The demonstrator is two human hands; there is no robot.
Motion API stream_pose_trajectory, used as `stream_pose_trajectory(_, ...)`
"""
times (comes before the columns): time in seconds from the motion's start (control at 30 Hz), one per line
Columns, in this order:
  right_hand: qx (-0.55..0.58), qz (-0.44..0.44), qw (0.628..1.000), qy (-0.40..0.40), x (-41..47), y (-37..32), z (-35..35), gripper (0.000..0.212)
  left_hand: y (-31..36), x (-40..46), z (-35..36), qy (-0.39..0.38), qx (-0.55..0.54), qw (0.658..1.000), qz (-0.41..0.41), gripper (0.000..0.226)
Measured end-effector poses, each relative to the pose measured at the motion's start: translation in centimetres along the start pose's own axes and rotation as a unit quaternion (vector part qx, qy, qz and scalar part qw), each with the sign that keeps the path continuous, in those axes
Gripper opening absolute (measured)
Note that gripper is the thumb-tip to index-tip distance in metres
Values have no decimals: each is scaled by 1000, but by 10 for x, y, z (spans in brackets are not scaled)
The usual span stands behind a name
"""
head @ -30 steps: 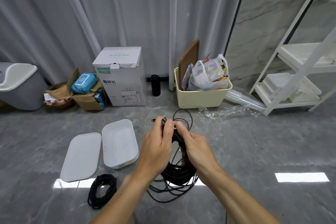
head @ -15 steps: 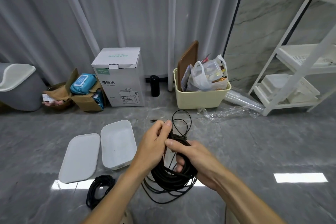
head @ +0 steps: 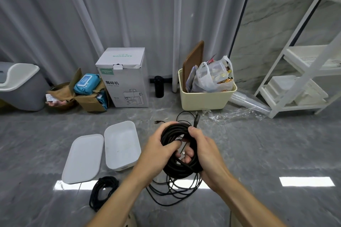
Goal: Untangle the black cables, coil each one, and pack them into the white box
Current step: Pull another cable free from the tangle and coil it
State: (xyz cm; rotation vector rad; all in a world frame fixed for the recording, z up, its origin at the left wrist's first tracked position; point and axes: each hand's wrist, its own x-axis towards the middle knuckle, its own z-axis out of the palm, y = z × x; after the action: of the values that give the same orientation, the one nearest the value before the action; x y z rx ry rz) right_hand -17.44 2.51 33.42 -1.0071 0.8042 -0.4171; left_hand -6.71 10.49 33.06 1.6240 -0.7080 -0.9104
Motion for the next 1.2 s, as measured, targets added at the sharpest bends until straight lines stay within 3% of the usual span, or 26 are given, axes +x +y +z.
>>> stream_pose_trajectory(0.2,10,12,1000,17,0,0,0,50,2,-4,7,39,40,998,18,39)
stream_pose_trajectory(0.47,-29,-42,997,56,5,0,-5,29,7,-6,15,71,54,996,29,40)
stream_pose_trajectory(0.93,-127,-64,982,125,5,8,-7,26,0,-10,17,113,56,992,6,43)
stream_pose_trajectory(1.1,-159,-132,964,165,4,10,-5,30,0,-8,15,138,41,990,-6,38)
stream_pose_trajectory(1.2,-143,-91,974,149,10,11,-9,31,-2,-9,11,129,58,990,-8,41)
